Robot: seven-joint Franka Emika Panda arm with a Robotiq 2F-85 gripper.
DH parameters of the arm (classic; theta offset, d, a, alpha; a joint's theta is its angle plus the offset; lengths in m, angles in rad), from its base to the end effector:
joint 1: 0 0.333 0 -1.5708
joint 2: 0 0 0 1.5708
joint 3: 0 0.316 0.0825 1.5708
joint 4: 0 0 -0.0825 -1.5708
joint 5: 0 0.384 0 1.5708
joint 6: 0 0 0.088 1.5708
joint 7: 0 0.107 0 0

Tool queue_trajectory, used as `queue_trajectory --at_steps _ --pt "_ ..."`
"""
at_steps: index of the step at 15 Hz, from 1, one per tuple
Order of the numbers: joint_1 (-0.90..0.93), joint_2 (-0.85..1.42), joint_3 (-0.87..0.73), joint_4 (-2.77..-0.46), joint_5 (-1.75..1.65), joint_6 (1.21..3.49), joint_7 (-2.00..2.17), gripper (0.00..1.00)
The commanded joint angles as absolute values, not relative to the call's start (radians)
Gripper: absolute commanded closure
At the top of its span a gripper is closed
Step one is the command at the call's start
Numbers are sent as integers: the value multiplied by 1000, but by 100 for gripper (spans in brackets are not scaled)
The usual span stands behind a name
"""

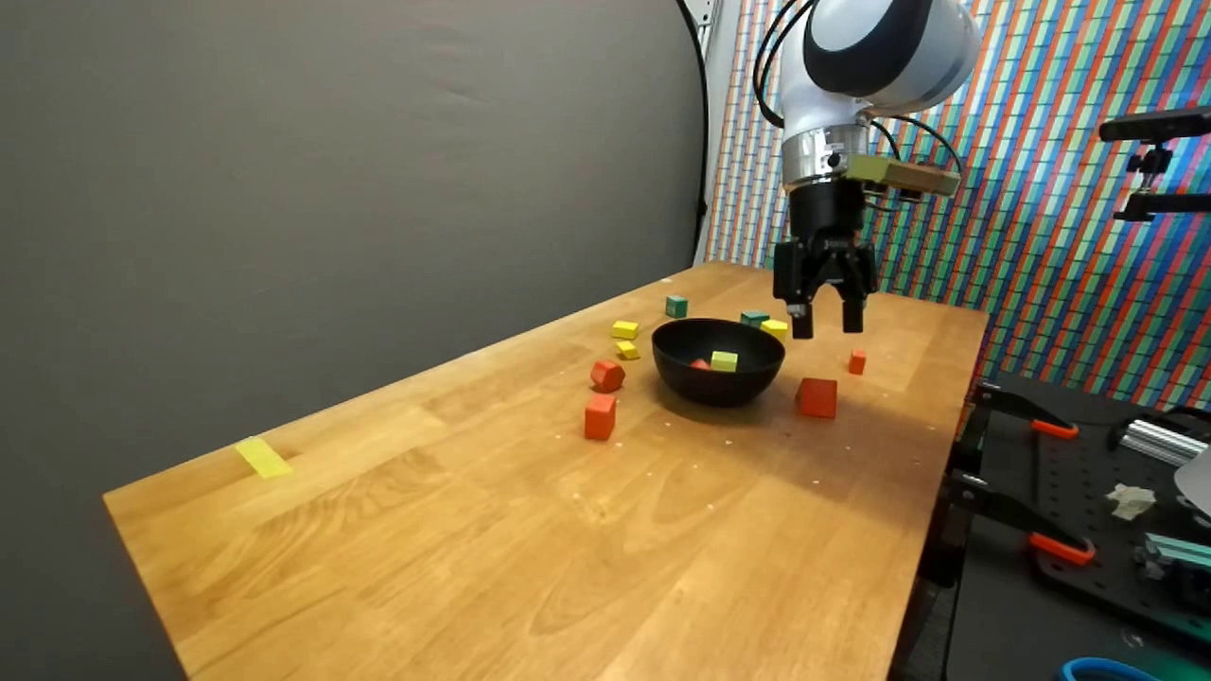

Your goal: Put all the toy blocks into the bowl.

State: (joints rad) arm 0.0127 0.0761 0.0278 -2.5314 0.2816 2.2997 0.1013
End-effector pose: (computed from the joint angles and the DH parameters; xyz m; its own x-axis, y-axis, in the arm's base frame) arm 0.4243 0.0233 0.2251 0.9121 -0.2439 -0.3296 -0.2939 -0.9494 -0.1107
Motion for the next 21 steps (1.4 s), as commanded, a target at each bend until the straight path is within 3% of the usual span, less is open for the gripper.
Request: queue_trajectory --at_steps 1,9,14,21 --pt "16 76 28 -2527 281 2298 102 0" --pt "-28 106 1 -2634 557 2415 145 0" --pt "-34 121 13 -2692 747 2602 76 0" --pt "-19 198 25 -2690 775 2764 66 0"
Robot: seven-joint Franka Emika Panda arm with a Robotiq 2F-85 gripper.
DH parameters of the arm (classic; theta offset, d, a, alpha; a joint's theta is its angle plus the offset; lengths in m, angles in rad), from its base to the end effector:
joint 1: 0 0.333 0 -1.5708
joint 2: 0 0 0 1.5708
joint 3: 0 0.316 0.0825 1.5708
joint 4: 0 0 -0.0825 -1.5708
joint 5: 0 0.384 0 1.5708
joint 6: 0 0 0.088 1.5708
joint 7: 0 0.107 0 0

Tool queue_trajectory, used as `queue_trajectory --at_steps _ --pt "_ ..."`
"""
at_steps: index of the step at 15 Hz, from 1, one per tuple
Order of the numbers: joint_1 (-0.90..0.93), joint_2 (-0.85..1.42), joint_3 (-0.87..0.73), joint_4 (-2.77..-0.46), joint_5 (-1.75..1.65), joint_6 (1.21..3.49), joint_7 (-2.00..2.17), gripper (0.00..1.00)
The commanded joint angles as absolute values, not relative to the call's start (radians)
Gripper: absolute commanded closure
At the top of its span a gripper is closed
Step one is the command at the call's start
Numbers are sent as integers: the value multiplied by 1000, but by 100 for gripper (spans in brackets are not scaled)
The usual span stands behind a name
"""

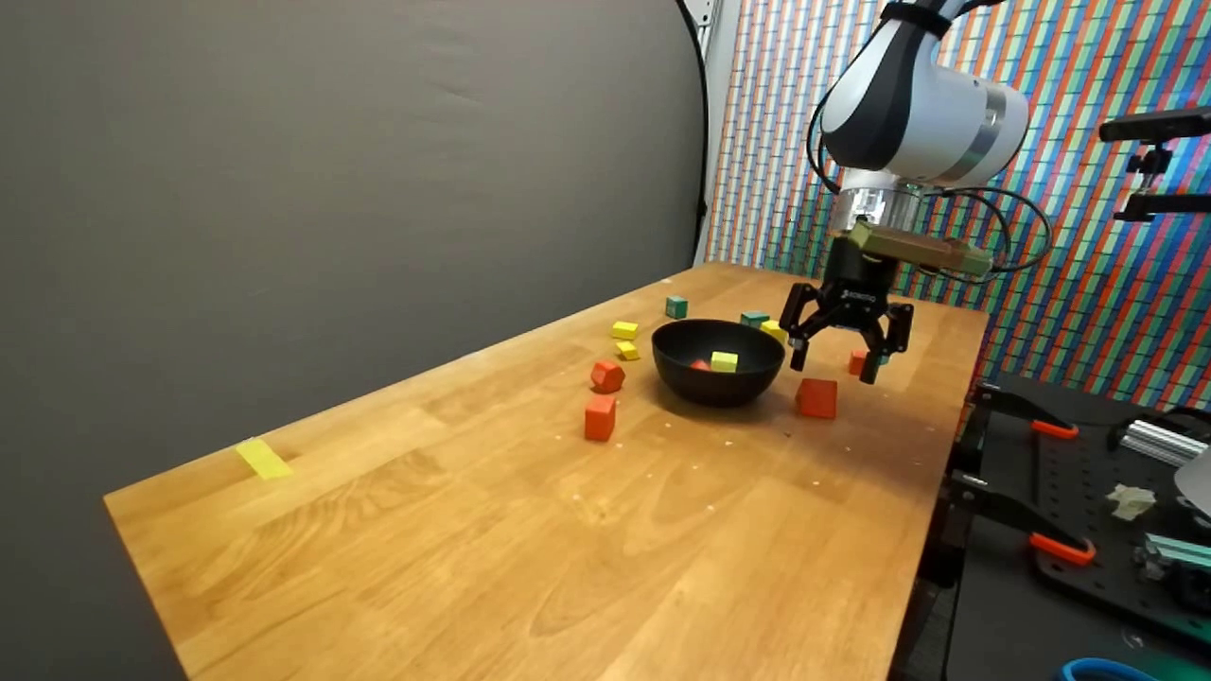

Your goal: Put all the toy blocks into the bowl.

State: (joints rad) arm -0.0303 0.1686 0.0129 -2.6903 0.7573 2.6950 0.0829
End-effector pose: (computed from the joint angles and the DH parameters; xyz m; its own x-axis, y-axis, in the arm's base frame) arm 0.3809 -0.0291 0.1624 0.6807 -0.6892 -0.2485 -0.7312 -0.6598 -0.1732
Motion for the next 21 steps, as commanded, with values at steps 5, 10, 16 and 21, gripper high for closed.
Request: queue_trajectory --at_steps 5,10,16,21 --pt "-16 241 47 -2670 767 2793 64 35" --pt "-13 253 49 -2659 741 2800 76 68" --pt "31 109 25 -2731 553 2743 172 76" --pt "115 -89 -38 -2775 133 2664 472 76"
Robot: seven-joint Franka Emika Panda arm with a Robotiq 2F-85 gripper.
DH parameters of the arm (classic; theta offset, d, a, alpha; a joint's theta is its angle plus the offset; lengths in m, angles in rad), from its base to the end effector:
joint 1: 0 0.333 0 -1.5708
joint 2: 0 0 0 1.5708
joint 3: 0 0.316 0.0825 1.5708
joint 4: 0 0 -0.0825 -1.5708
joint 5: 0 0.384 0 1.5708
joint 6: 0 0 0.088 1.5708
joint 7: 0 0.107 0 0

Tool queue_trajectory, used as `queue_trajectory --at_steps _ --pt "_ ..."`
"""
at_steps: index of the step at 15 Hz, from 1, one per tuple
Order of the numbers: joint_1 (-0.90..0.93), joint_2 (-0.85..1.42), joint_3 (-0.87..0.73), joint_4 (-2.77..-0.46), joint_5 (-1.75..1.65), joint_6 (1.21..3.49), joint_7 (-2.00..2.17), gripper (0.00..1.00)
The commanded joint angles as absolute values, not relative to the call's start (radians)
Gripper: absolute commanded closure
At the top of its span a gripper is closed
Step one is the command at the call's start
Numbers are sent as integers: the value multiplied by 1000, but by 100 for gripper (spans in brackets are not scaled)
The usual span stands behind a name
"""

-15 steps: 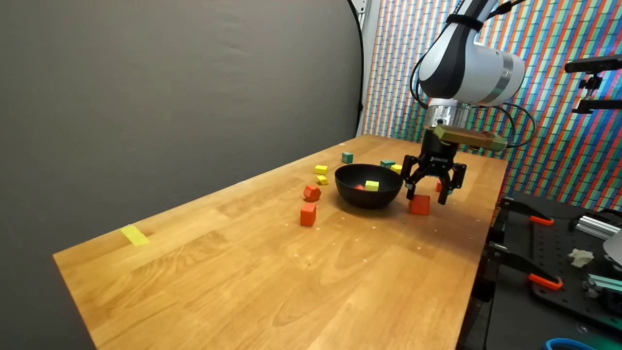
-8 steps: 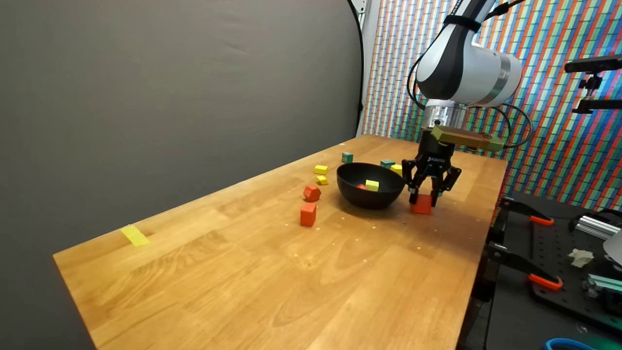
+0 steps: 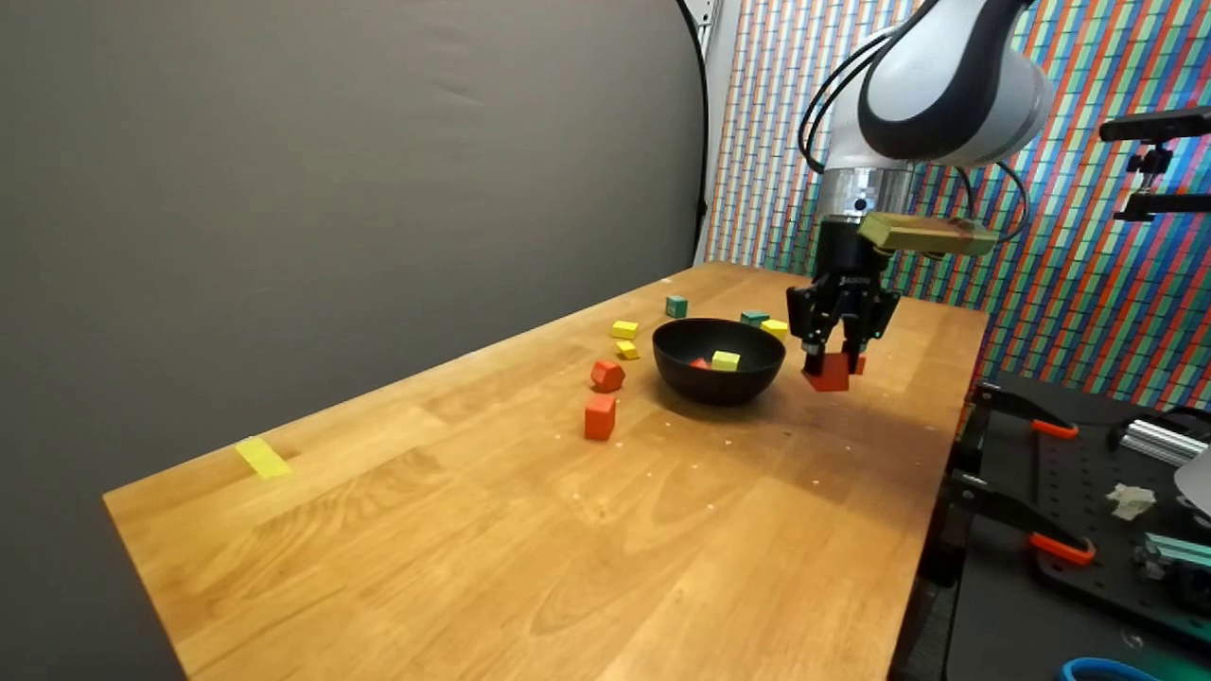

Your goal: Put all the toy blocks into the bowl.

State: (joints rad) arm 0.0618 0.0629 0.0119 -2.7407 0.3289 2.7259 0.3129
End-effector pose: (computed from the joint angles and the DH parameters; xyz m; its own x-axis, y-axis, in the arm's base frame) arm 0.3847 0.0164 0.1941 0.8507 -0.5111 -0.1227 -0.5214 -0.8501 -0.0736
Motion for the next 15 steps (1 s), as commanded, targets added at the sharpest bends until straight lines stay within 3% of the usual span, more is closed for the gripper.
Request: queue_trajectory --at_steps 1,4,8,15 --pt "72 -111 1 -2751 47 2675 514 76" --pt "12 -143 28 -2710 -129 2750 550 76" --pt "15 8 11 -2556 -5 2832 401 76" --pt "20 332 69 -2276 184 2730 200 76"
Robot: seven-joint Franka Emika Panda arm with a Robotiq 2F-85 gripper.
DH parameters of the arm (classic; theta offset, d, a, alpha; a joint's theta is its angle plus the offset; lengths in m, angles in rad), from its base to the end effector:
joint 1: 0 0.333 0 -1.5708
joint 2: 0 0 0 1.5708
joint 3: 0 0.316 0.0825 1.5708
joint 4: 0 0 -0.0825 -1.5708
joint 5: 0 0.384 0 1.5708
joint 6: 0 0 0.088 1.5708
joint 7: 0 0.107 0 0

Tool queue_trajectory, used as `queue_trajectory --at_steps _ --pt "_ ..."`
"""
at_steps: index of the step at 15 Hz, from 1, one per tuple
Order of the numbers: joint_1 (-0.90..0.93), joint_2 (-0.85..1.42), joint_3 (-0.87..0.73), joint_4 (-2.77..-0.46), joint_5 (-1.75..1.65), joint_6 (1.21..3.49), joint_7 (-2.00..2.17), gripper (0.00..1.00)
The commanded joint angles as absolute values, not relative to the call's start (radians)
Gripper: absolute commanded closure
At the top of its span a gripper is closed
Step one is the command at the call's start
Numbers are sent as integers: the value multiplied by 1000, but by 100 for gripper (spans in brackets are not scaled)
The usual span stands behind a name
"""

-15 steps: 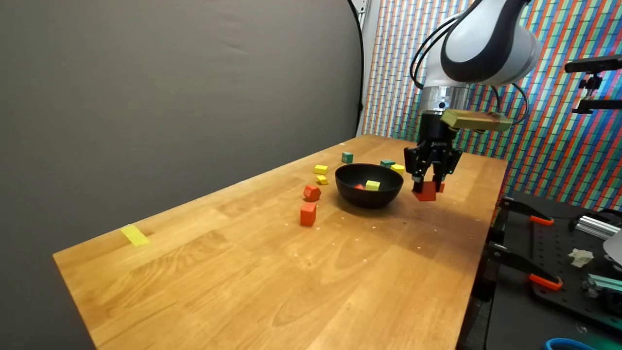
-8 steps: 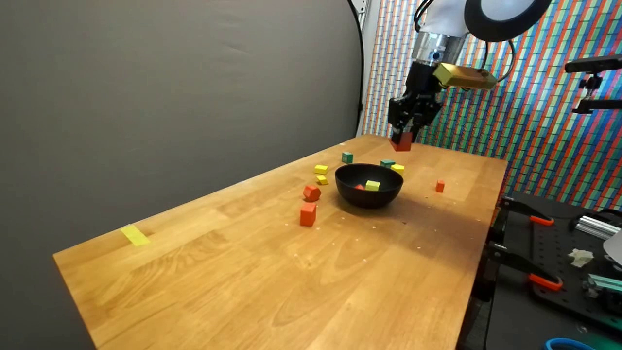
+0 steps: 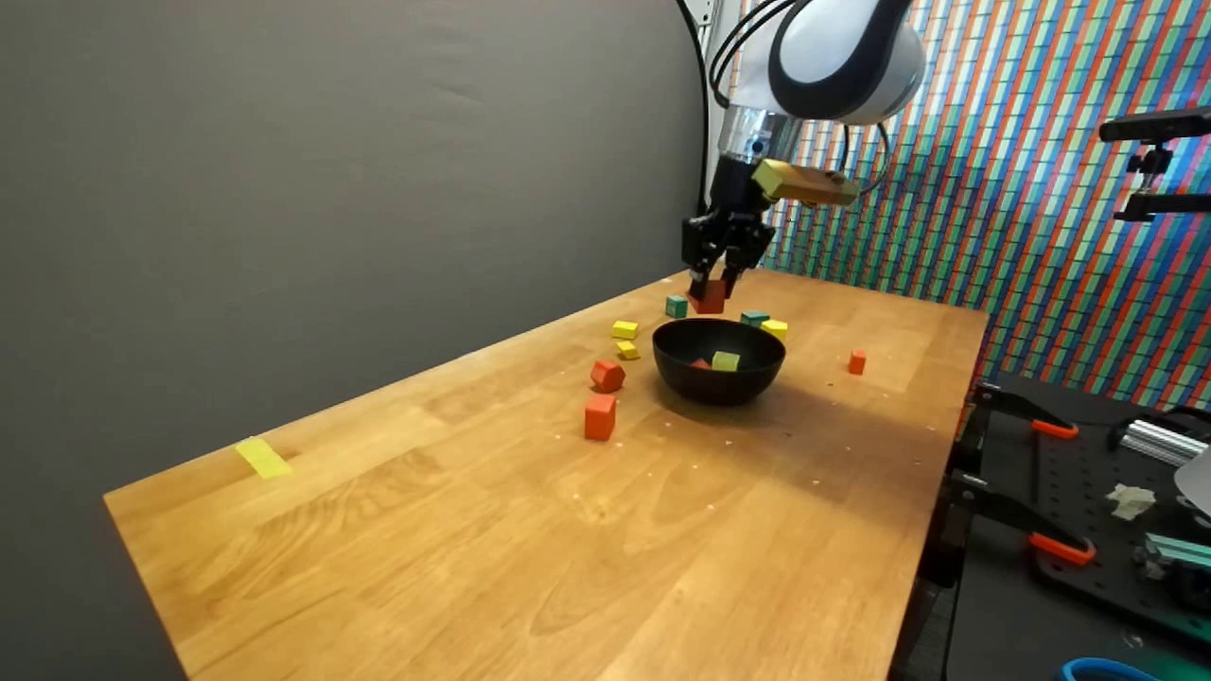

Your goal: Put all the toy blocks into the bowl.

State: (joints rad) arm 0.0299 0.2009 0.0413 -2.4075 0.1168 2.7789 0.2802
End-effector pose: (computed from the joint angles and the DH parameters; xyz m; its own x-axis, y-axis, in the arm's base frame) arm 0.5138 0.0318 0.2468 0.9385 -0.3153 0.1406 -0.3016 -0.9470 -0.1106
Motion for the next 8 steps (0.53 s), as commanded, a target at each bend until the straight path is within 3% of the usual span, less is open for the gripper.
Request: queue_trajectory --at_steps 1,2,3,4,5,8 --pt "14 362 81 -2251 202 2716 181 76" --pt "18 387 79 -2230 195 2702 181 76" --pt "23 404 76 -2215 188 2691 180 63" --pt "28 413 70 -2206 177 2678 186 27" --pt "34 411 61 -2208 165 2674 192 27" --pt "55 353 49 -2246 135 2621 205 7"
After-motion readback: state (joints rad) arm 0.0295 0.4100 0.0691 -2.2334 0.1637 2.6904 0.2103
